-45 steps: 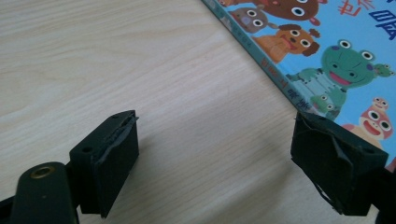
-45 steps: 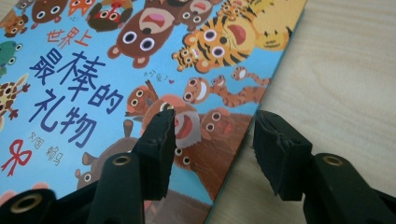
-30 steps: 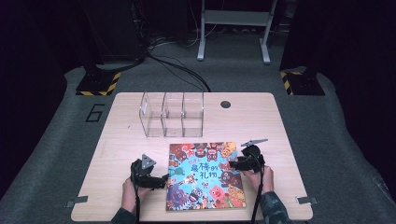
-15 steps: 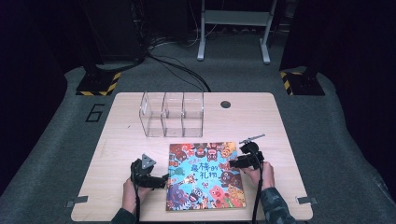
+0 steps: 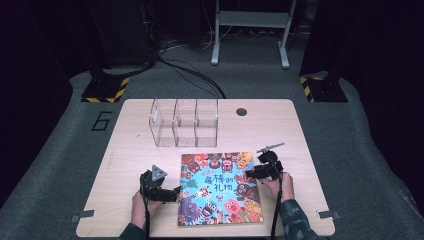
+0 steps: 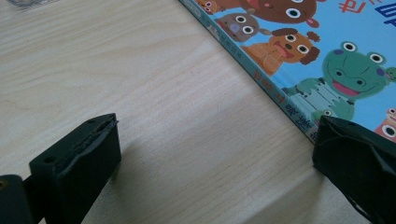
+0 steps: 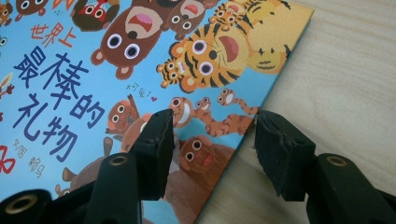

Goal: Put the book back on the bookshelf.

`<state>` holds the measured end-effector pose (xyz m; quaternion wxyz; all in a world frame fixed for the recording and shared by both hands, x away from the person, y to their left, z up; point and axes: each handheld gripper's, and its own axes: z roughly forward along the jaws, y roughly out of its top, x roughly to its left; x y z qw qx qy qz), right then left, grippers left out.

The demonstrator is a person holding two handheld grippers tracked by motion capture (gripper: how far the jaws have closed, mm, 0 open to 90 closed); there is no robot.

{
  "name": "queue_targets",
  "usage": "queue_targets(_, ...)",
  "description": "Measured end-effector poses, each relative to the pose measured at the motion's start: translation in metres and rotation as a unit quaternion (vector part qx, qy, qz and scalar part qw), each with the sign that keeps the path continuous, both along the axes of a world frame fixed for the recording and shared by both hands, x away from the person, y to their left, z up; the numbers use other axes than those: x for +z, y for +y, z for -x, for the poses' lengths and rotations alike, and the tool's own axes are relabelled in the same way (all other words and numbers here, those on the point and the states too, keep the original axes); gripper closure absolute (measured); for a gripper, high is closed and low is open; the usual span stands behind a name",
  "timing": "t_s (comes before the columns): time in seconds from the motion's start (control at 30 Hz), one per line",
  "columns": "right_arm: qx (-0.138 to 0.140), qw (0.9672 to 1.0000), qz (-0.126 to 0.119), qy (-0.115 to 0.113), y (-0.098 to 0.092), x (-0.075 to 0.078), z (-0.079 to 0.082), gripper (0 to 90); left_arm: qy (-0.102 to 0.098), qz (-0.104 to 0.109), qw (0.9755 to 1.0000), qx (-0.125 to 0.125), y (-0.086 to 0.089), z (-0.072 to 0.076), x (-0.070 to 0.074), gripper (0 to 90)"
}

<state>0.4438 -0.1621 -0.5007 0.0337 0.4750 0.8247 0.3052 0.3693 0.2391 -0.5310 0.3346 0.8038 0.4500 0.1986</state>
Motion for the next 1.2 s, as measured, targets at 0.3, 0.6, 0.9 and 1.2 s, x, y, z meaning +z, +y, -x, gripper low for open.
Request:
queue_targets(0.3, 0.011, 0.9992, -0.022, 0.031, -0.005, 0.001, -0.014, 44.4, -0.001, 0.001, 1.0, -0.003, 0.0, 0.0, 0.0, 0.8)
queue_targets(0.6, 0.024, 0.9973, -0.051, 0.047, -0.013, 0.0, -0.019, 46.7, -0.003, -0.004, 1.0, -0.009, 0.001, -0.001, 0.0, 0.8)
queue_targets(0.9, 0.005, 0.9986, -0.028, 0.045, -0.011, 0.001, -0.022, 57.3, 0.003, -0.008, 0.9998, -0.016, 0.002, -0.002, 0.001, 0.8)
queue_targets(1.2, -0.006, 0.9968, -0.062, 0.051, -0.017, -0.001, -0.022, 58.5, 0.003, -0.008, 0.9998, -0.016, 0.002, -0.002, 0.001, 0.9)
